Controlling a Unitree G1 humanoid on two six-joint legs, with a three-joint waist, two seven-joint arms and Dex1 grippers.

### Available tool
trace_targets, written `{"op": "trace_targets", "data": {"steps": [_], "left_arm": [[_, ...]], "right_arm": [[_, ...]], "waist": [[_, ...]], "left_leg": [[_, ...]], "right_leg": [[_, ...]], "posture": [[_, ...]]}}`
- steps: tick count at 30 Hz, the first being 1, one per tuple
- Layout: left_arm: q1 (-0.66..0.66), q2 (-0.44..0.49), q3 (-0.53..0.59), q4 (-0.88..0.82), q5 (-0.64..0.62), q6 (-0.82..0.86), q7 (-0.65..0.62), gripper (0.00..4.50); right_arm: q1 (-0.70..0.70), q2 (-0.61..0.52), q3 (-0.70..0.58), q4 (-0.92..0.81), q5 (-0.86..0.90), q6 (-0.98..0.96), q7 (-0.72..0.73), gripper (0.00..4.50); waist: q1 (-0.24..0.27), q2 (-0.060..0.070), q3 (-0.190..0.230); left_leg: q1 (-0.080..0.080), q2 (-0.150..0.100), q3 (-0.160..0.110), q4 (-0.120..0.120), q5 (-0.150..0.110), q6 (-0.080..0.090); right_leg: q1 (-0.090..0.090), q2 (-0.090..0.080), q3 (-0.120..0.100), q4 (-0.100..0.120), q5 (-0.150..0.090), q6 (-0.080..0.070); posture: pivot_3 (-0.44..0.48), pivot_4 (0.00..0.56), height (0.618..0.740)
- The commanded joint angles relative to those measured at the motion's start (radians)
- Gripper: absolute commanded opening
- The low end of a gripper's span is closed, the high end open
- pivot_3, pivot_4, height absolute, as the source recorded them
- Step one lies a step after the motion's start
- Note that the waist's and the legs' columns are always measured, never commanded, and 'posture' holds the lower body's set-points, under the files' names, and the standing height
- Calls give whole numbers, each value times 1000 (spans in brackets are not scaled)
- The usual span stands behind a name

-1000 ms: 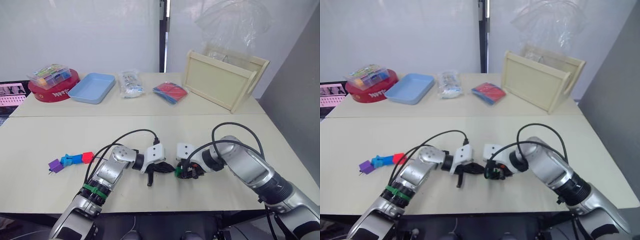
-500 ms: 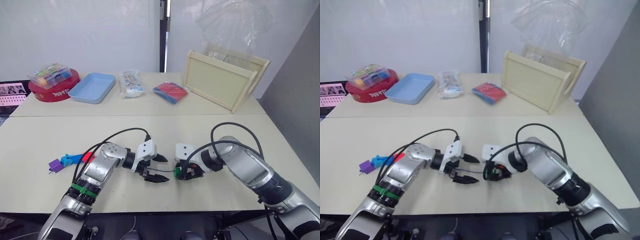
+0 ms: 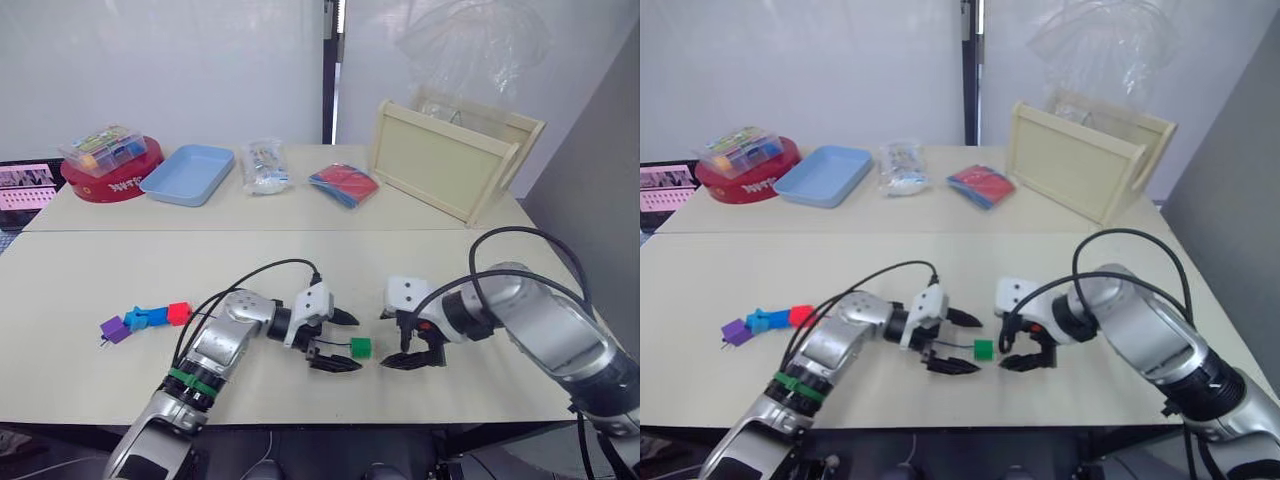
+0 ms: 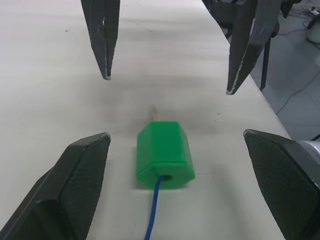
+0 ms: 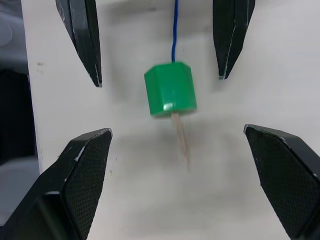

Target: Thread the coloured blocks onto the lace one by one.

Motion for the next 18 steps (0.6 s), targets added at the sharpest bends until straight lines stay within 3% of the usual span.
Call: {"op": "trace_targets", "data": {"steps": [1,3,13,14,18], "left_arm": [[-21,-19,-16,28,25,-47,11,4500],[-30,-25,-21,55,48,-62,31,4500],[-32,-23,-21,88,61,-98,43,1364],[-32,-23,-21,89,61,-100,44,1288],[-31,-20,-20,90,64,-105,42,1288]], "right_arm": [[-1,-7,-19,-28,-3,3,-33,4463],[4,6,-18,-21,-4,-2,-58,4463],[57,74,57,76,-93,-141,-152,4500],[61,85,61,84,-99,-149,-158,4500],[84,119,63,109,-114,-181,-178,3327]], "waist": [[-4,0,0],[-3,0,0],[-1,0,0],[-2,0,0],[-4,0,0]], "left_leg": [[0,0,0,0,0,0],[0,0,0,0,0,0],[0,0,0,0,0,0],[0,0,0,0,0,0],[1,0,0,0,0,0]], "right_leg": [[0,0,0,0,0,0],[0,0,0,0,0,0],[0,0,0,0,0,0],[0,0,0,0,0,0],[1,0,0,0,0,0]], "posture": [[0,150,740],[0,150,740],[0,150,740],[0,150,740],[0,150,740]]}}
